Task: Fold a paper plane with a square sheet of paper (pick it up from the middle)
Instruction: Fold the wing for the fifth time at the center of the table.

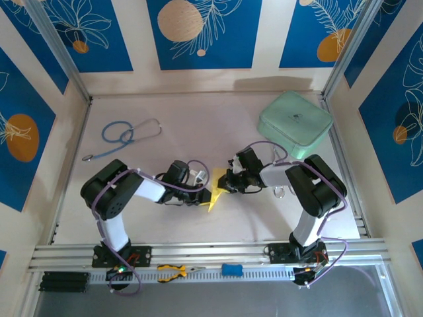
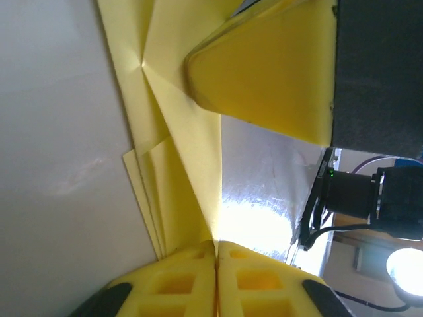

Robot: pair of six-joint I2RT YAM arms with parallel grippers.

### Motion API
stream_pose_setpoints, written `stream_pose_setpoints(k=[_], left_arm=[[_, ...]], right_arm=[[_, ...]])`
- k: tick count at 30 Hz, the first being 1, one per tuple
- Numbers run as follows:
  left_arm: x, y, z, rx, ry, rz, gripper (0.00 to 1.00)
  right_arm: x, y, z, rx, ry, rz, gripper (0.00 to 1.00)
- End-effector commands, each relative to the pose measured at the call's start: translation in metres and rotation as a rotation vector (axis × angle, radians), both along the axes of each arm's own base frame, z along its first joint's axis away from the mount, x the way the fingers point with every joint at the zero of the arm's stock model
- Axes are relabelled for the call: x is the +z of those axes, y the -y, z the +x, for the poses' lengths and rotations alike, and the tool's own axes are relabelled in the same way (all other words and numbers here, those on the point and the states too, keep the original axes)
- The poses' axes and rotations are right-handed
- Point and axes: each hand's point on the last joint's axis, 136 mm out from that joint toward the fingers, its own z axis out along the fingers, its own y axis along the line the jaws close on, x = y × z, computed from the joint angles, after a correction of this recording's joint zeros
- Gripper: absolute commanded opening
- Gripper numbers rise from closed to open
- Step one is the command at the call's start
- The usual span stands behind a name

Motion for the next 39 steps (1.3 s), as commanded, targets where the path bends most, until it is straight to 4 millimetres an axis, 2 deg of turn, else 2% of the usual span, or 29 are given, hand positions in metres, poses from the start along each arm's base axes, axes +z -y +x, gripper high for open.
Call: stream_pose_setpoints(k=[1, 6, 8, 11, 16, 22, 27, 30, 34, 36, 39], left_arm=[[-0.024, -0.024, -0.018, 0.006, -0.077, 0.106, 0.03], [-0.02, -0.019, -0.025, -0.034, -0.099, 0.076, 0.0], [-0.023, -0.022, -0.027, -0.032, -0.103, 0.104, 0.1], [-0.021, -0.025, -0.029, -0.037, -0.093, 0.125, 0.14], [-0.012, -0.023, -0.035, -0.07, -0.075, 0.119, 0.0], [-0.012, -0.017, -0.043, -0.114, -0.092, 0.115, 0.0], [-0.016, -0.022, -0.048, -0.129, -0.086, 0.166, 0.04], [-0.016, -0.023, -0.051, -0.15, -0.079, 0.185, 0.0], [-0.022, -0.025, -0.055, -0.166, -0.088, 0.218, 0.0], [-0.02, -0.025, -0.056, -0.169, -0.084, 0.217, 0.08], [-0.019, -0.027, -0.057, -0.171, -0.076, 0.231, 0.06]], right_arm=[[-0.031, 0.017, -0.012, -0.034, -0.087, -0.124, 0.11], [-0.032, 0.018, -0.014, -0.038, -0.094, -0.139, 0.11], [-0.034, 0.019, -0.015, -0.039, -0.098, -0.149, 0.11], [-0.035, 0.02, -0.015, -0.041, -0.102, -0.157, 0.11], [-0.036, 0.022, -0.016, -0.041, -0.103, -0.176, 0.11], [-0.036, 0.023, -0.017, -0.046, -0.108, -0.189, 0.11], [-0.037, 0.026, -0.018, -0.053, -0.112, -0.207, 0.11], [-0.038, 0.027, -0.019, -0.06, -0.117, -0.213, 0.11], [-0.038, 0.026, -0.019, -0.059, -0.117, -0.214, 0.11], [-0.039, 0.027, -0.019, -0.06, -0.12, -0.218, 0.11], [-0.039, 0.027, -0.019, -0.063, -0.12, -0.222, 0.11]])
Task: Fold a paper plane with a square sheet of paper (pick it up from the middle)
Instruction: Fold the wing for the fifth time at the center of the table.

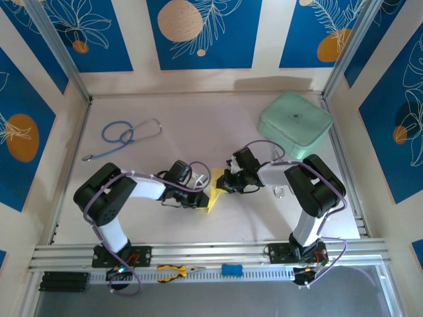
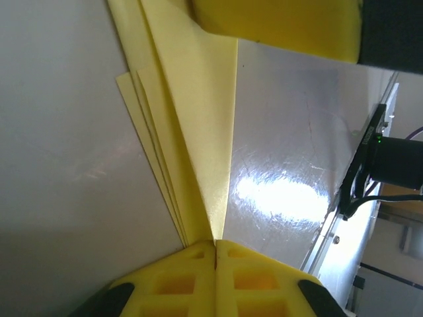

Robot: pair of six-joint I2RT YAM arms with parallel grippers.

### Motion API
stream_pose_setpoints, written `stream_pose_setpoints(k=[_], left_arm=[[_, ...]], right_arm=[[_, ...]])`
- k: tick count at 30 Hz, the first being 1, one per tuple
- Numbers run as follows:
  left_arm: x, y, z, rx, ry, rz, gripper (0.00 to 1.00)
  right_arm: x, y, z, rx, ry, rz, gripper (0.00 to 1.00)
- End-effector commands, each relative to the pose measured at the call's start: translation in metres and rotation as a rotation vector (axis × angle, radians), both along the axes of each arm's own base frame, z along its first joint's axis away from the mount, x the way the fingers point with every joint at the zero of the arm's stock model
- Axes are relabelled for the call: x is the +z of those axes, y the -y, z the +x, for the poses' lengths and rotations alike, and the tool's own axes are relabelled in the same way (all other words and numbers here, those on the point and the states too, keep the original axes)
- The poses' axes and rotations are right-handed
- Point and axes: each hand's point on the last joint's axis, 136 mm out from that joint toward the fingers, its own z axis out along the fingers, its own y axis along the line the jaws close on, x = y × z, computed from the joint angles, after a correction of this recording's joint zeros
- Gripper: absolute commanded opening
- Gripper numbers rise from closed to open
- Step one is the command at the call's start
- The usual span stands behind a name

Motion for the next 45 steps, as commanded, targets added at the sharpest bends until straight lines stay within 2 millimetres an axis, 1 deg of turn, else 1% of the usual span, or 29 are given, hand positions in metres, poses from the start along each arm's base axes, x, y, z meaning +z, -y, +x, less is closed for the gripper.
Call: stream_pose_setpoints(k=[1, 3, 4, 5, 6, 8, 10, 16, 17, 18, 19, 21, 22, 23, 27, 28, 29, 30, 33, 37, 38, 41, 43, 45], left_arm=[[-0.014, -0.017, -0.033, -0.052, -0.098, 0.098, 0.04], [-0.016, -0.019, -0.034, -0.055, -0.102, 0.11, 0.03], [-0.016, -0.018, -0.035, -0.057, -0.102, 0.11, 0.05], [-0.015, -0.018, -0.035, -0.058, -0.1, 0.109, 0.11], [-0.015, -0.017, -0.036, -0.06, -0.098, 0.107, 0.13], [-0.014, -0.017, -0.036, -0.065, -0.096, 0.105, 0.1], [-0.015, -0.016, -0.038, -0.073, -0.099, 0.105, 0.01], [-0.019, -0.017, -0.041, -0.084, -0.105, 0.129, 0.0], [-0.02, -0.018, -0.04, -0.08, -0.104, 0.137, 0.03], [-0.021, -0.02, -0.041, -0.077, -0.101, 0.149, 0.1], [-0.021, -0.021, -0.041, -0.076, -0.097, 0.153, 0.1], [-0.021, -0.023, -0.041, -0.073, -0.095, 0.162, 0.1], [-0.021, -0.024, -0.041, -0.072, -0.095, 0.165, 0.07], [-0.021, -0.024, -0.043, -0.075, -0.096, 0.163, 0.0], [-0.02, -0.023, -0.043, -0.077, -0.095, 0.158, 0.0], [-0.02, -0.023, -0.044, -0.075, -0.097, 0.16, 0.02], [-0.018, -0.024, -0.044, -0.073, -0.092, 0.16, 0.09], [-0.016, -0.024, -0.043, -0.07, -0.083, 0.16, 0.13], [-0.008, -0.027, -0.04, -0.055, -0.047, 0.163, 0.18], [0.009, -0.026, -0.033, -0.029, 0.01, 0.143, 0.17], [0.015, -0.025, -0.029, -0.018, 0.035, 0.14, 0.17], [0.041, -0.018, -0.014, 0.018, 0.125, 0.08, 0.11], [0.058, -0.007, -0.005, 0.021, 0.162, 0.021, 0.04], [0.071, 0.007, 0.004, 0.021, 0.173, -0.046, 0.04]], right_arm=[[-0.037, 0.03, -0.018, -0.061, -0.11, -0.174, 0.11], [-0.038, 0.03, -0.018, -0.062, -0.113, -0.176, 0.11], [-0.039, 0.03, -0.018, -0.062, -0.115, -0.177, 0.11], [-0.039, 0.03, -0.019, -0.062, -0.116, -0.178, 0.11], [-0.039, 0.03, -0.019, -0.062, -0.116, -0.178, 0.11], [-0.039, 0.031, -0.018, -0.063, -0.115, -0.18, 0.11], [-0.039, 0.031, -0.019, -0.064, -0.116, -0.181, 0.11], [-0.04, 0.031, -0.018, -0.068, -0.117, -0.183, 0.11], [-0.04, 0.031, -0.018, -0.068, -0.118, -0.184, 0.11], [-0.04, 0.031, -0.019, -0.069, -0.12, -0.184, 0.11], [-0.04, 0.031, -0.019, -0.068, -0.12, -0.185, 0.11], [-0.04, 0.031, -0.019, -0.07, -0.121, -0.185, 0.11], [-0.04, 0.032, -0.018, -0.072, -0.121, -0.187, 0.11], [-0.041, 0.032, -0.018, -0.073, -0.121, -0.189, 0.11], [-0.041, 0.032, -0.018, -0.075, -0.122, -0.191, 0.11], [-0.041, 0.033, -0.018, -0.077, -0.122, -0.193, 0.11], [-0.041, 0.033, -0.018, -0.076, -0.123, -0.192, 0.11], [-0.041, 0.032, -0.018, -0.076, -0.122, -0.192, 0.11], [-0.041, 0.032, -0.018, -0.077, -0.123, -0.191, 0.11], [-0.041, 0.032, -0.018, -0.075, -0.125, -0.192, 0.11], [-0.04, 0.032, -0.017, -0.075, -0.123, -0.191, 0.11], [-0.04, 0.032, -0.018, -0.075, -0.124, -0.191, 0.11], [-0.039, 0.031, -0.017, -0.076, -0.122, -0.188, 0.11], [-0.039, 0.031, -0.017, -0.077, -0.123, -0.187, 0.11]])
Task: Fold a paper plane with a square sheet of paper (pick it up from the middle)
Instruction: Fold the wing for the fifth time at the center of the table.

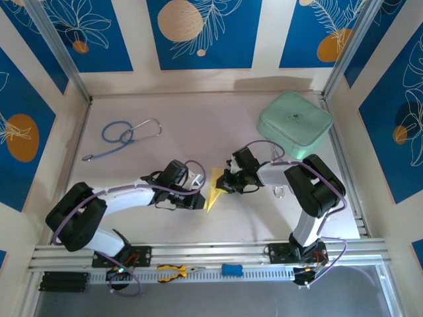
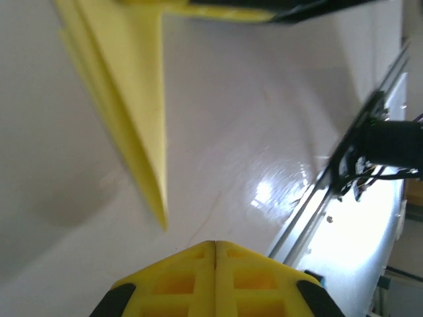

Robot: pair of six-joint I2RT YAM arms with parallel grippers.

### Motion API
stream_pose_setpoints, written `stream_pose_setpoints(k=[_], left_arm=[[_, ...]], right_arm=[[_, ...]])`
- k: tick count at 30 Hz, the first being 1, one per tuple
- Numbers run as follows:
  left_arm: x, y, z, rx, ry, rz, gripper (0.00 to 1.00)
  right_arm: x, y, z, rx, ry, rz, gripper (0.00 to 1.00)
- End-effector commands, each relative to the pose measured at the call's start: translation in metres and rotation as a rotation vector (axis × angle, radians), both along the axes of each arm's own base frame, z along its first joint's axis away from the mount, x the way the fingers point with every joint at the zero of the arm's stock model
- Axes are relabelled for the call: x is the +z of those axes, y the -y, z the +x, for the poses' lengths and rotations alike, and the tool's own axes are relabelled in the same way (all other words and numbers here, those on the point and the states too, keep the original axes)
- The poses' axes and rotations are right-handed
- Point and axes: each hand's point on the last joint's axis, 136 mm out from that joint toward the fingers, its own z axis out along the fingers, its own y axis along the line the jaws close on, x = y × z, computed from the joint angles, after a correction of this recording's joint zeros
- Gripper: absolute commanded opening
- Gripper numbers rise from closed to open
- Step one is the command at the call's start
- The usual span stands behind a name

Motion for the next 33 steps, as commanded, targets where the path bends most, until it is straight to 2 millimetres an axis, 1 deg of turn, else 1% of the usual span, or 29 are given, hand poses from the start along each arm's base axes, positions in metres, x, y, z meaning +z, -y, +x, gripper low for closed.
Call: stream_pose_setpoints(k=[1, 3, 6, 8, 11, 14, 17, 21, 24, 27, 30, 33], left_arm=[[0.025, 0.025, 0.019, 0.003, 0.039, -0.108, 0.03], [0.025, 0.037, 0.026, -0.005, 0.021, -0.142, 0.01], [0.017, 0.048, 0.033, 0.0, -0.005, -0.167, 0.0], [0.009, 0.052, 0.038, 0.011, -0.014, -0.162, 0.0], [0.002, 0.058, 0.045, 0.02, -0.007, -0.164, 0.0], [-0.009, 0.057, 0.045, 0.018, -0.022, -0.141, 0.0], [-0.03, 0.048, 0.037, 0.007, -0.064, -0.069, 0.0], [-0.059, 0.027, 0.016, -0.001, -0.13, 0.034, 0.0], [-0.072, 0.009, 0.0, -0.015, -0.163, 0.103, 0.0], [-0.076, -0.005, -0.011, -0.014, -0.174, 0.148, 0.0], [-0.071, -0.008, -0.018, -0.021, -0.179, 0.145, 0.01], [-0.07, -0.013, -0.024, -0.022, -0.185, 0.164, 0.0]], right_arm=[[-0.04, 0.031, -0.017, -0.059, -0.112, -0.178, 0.11], [-0.04, 0.03, -0.017, -0.06, -0.113, -0.177, 0.11], [-0.039, 0.029, -0.017, -0.059, -0.111, -0.173, 0.11], [-0.039, 0.028, -0.017, -0.056, -0.113, -0.172, 0.11], [-0.039, 0.029, -0.017, -0.057, -0.114, -0.174, 0.11], [-0.039, 0.029, -0.018, -0.057, -0.116, -0.174, 0.11], [-0.04, 0.03, -0.019, -0.057, -0.118, -0.177, 0.11], [-0.04, 0.03, -0.019, -0.059, -0.117, -0.18, 0.11], [-0.041, 0.031, -0.018, -0.064, -0.119, -0.184, 0.11], [-0.042, 0.031, -0.019, -0.065, -0.122, -0.187, 0.11], [-0.043, 0.032, -0.021, -0.063, -0.125, -0.193, 0.11], [-0.042, 0.032, -0.02, -0.064, -0.122, -0.193, 0.11]])
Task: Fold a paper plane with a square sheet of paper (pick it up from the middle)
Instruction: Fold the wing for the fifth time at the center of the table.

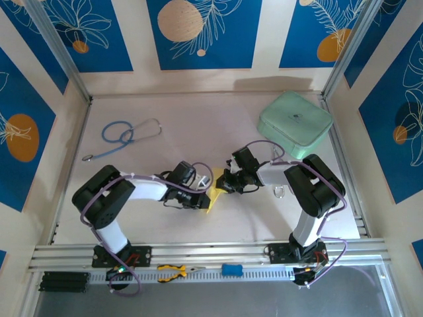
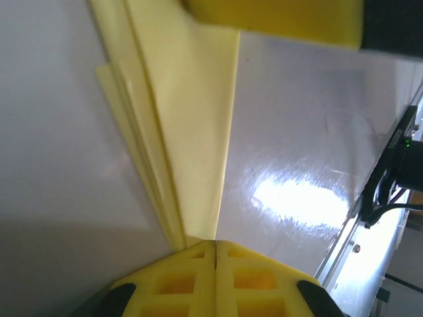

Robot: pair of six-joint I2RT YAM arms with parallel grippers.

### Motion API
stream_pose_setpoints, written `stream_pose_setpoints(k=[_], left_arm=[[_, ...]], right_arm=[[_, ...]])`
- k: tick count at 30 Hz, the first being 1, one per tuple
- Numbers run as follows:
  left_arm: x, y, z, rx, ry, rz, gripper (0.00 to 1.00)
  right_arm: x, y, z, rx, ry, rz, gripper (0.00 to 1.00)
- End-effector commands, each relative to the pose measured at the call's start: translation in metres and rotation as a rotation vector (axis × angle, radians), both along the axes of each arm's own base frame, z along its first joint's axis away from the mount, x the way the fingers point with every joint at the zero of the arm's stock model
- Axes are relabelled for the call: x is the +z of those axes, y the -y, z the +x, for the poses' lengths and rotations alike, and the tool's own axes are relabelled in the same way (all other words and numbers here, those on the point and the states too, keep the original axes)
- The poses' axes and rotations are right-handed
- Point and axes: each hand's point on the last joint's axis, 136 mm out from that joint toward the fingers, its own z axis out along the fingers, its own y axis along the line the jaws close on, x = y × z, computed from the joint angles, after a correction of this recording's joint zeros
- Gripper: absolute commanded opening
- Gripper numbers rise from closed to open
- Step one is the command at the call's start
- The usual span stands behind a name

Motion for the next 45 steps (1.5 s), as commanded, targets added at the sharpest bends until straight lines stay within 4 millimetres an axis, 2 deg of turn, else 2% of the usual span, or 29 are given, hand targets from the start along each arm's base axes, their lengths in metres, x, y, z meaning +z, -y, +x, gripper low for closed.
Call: stream_pose_setpoints(k=[1, 5, 9, 14, 18, 25, 30, 33, 40, 45], left_arm=[[-0.018, -0.026, -0.032, -0.024, -0.087, 0.118, 0.01], [-0.02, -0.034, -0.038, -0.034, -0.092, 0.15, 0.01], [0.002, -0.027, -0.035, -0.042, -0.022, 0.101, 0.0], [0.043, -0.013, -0.013, -0.015, 0.11, 0.007, 0.0], [0.061, 0.009, 0.014, 0.013, 0.166, -0.068, 0.0], [0.045, 0.035, 0.039, 0.013, 0.146, -0.086, 0.0], [0.026, 0.036, 0.046, 0.023, 0.145, -0.035, 0.0], [0.013, 0.025, 0.047, 0.03, 0.155, 0.032, 0.0], [-0.02, 0.006, 0.034, 0.008, 0.11, 0.141, 0.0], [-0.043, -0.01, 0.009, -0.035, 0.04, 0.173, 0.0]], right_arm=[[-0.042, 0.033, -0.019, -0.06, -0.112, -0.189, 0.11], [-0.041, 0.031, -0.02, -0.058, -0.109, -0.188, 0.11], [-0.04, 0.031, -0.019, -0.063, -0.112, -0.183, 0.11], [-0.038, 0.029, -0.019, -0.071, -0.118, -0.177, 0.11], [-0.036, 0.028, -0.019, -0.076, -0.124, -0.171, 0.11], [-0.035, 0.026, -0.02, -0.073, -0.131, -0.163, 0.11], [-0.031, 0.024, -0.019, -0.076, -0.125, -0.147, 0.11], [-0.031, 0.025, -0.02, -0.08, -0.127, -0.145, 0.11], [-0.026, 0.022, -0.019, -0.079, -0.116, -0.122, 0.11], [-0.003, 0.024, -0.01, -0.083, -0.058, -0.101, 0.11]])
